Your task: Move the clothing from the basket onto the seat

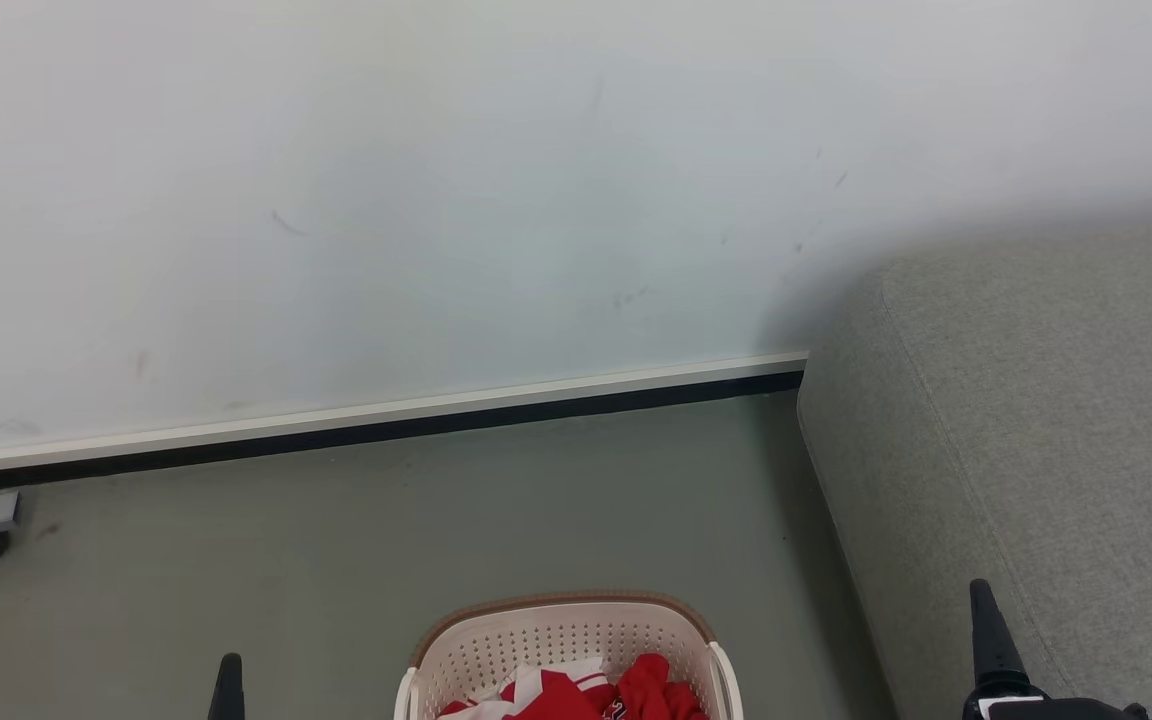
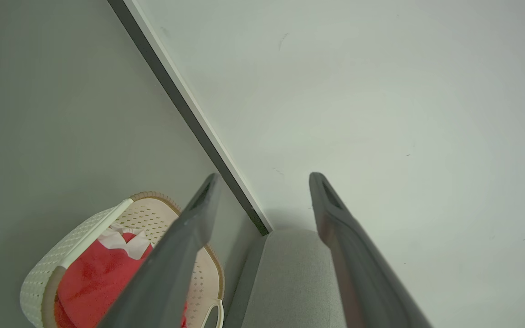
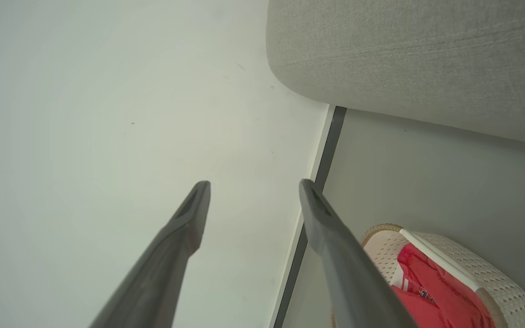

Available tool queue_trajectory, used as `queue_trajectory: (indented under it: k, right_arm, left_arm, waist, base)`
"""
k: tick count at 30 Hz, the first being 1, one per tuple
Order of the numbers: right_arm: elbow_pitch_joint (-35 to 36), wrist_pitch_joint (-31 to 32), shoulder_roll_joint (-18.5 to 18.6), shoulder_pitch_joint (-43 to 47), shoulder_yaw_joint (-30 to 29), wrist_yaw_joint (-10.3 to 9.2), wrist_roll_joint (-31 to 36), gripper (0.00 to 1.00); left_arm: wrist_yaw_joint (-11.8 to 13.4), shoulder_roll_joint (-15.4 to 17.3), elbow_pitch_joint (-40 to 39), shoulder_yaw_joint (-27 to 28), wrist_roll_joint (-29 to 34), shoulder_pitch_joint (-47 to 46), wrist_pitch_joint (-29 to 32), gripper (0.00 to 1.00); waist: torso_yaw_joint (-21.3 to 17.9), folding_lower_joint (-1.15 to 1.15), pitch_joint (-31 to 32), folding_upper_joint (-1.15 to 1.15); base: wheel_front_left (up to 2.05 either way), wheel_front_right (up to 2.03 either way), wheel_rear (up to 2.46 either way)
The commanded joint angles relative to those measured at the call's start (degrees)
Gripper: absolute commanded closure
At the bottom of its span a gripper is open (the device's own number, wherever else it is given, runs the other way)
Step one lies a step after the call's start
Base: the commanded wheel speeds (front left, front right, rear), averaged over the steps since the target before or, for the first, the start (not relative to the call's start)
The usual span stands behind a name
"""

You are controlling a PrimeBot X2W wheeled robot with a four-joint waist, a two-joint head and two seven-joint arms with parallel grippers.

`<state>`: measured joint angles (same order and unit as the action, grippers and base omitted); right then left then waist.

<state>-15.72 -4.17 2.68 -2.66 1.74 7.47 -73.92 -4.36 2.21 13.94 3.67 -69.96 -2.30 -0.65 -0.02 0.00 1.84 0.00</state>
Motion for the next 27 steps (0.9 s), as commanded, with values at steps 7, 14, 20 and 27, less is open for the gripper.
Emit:
queue_trajectory:
  k: [7,14,20,27]
  right_arm:
    - [-0.5,-1.5,0.2,-1.0,2.0,0.02,7.0,0.0]
    - [-1.7,-2.7,0.2,-1.8,3.7,0.02,13.8,0.0]
    - [-2.3,-3.5,0.2,-2.1,5.1,0.03,19.9,0.0]
    - [-2.4,-3.8,0.3,-1.8,6.6,0.03,26.8,0.0]
  left_arm:
    - [0.3,0.6,-1.6,-1.7,8.2,0.6,-2.1,0.0]
    - [1.5,0.6,-2.3,-2.1,16.9,0.6,-3.6,0.0]
    - [1.8,0.7,-2.7,-2.7,23.1,1.1,-4.8,0.0]
    - [2.5,0.7,-3.3,-3.5,30.4,1.4,-6.0,0.0]
  waist:
    - [0.0,0.0,0.3,0.0]
    - [0.2,0.0,0.6,0.0]
    - [0.3,0.0,0.8,0.0]
    - [0.4,0.0,1.1,0.0]
  base:
    - [0.0,0.0,0.0]
    - [0.0,0.0,0.0]
    - [0.0,0.0,0.0]
    - [0.0,0.0,0.0]
